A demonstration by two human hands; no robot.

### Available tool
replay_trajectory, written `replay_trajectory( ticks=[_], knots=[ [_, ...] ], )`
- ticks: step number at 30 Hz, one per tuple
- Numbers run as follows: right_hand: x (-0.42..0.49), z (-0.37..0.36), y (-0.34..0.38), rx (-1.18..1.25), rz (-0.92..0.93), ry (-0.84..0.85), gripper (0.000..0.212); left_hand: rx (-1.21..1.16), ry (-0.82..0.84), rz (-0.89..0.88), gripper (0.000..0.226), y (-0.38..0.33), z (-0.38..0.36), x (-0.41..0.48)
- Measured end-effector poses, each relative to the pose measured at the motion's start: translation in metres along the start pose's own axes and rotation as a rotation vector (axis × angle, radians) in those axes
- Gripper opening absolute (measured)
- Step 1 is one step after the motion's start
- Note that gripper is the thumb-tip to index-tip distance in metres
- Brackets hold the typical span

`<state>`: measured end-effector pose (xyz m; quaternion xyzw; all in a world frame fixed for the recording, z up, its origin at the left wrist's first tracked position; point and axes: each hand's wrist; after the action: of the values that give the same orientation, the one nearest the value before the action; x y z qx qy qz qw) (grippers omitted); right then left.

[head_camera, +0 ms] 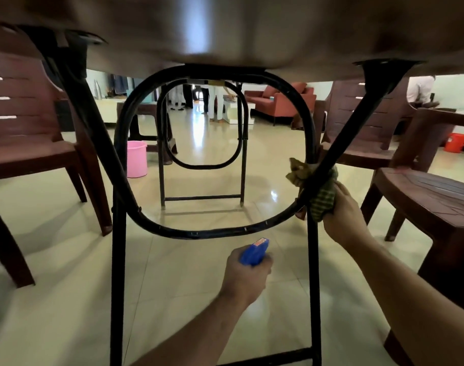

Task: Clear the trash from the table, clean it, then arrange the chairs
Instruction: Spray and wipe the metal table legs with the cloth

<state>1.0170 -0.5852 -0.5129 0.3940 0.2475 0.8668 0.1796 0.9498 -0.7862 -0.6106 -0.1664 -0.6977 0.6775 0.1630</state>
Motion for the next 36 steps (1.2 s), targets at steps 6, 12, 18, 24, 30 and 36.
replay_trajectory(
  ticks=[6, 12, 18, 24, 30, 36],
  knots=[
    [0.057, 0.029, 0.021, -0.216, 0.187, 0.204, 0.035, -0.029, 0.068, 0.013, 0.021, 0.007, -0.003, 0.001],
    [0.049, 0.015, 0.021, -0.237, 0.173, 0.141, 0.026, -0.005, 0.059, 0.076, 0.034, 0.013, -0.001, 0.001],
    [-0.01, -0.031, 0.029, 0.698, -0.327, -0.201, 0.041, 0.057, 0.029, 0.015, 0.027, 0.004, -0.005, 0.0],
    [-0.085, -0.064, -0.003, 0.15, -0.336, -0.24, 0.03, 0.14, 0.019, -0.04, 0.023, -0.005, -0.018, -0.004],
    [-0.167, -0.049, -0.074, -0.539, -0.479, 0.686, 0.021, 0.215, 0.088, -0.039, 0.03, 0.004, -0.02, -0.02],
    [-0.193, -0.026, -0.085, -0.489, -0.72, 0.681, 0.027, 0.33, 0.107, -0.013, 0.029, 0.015, -0.011, -0.035]
  ],
)
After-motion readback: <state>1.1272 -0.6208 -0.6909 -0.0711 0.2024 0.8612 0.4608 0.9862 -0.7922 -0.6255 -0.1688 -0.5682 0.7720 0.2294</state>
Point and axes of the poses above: each hand's wrist, its own x-axis towards the middle knuckle, its own z-axis out of the back of the hand, y = z × x, and after that the axes turned 2 degrees about -y, right-handed
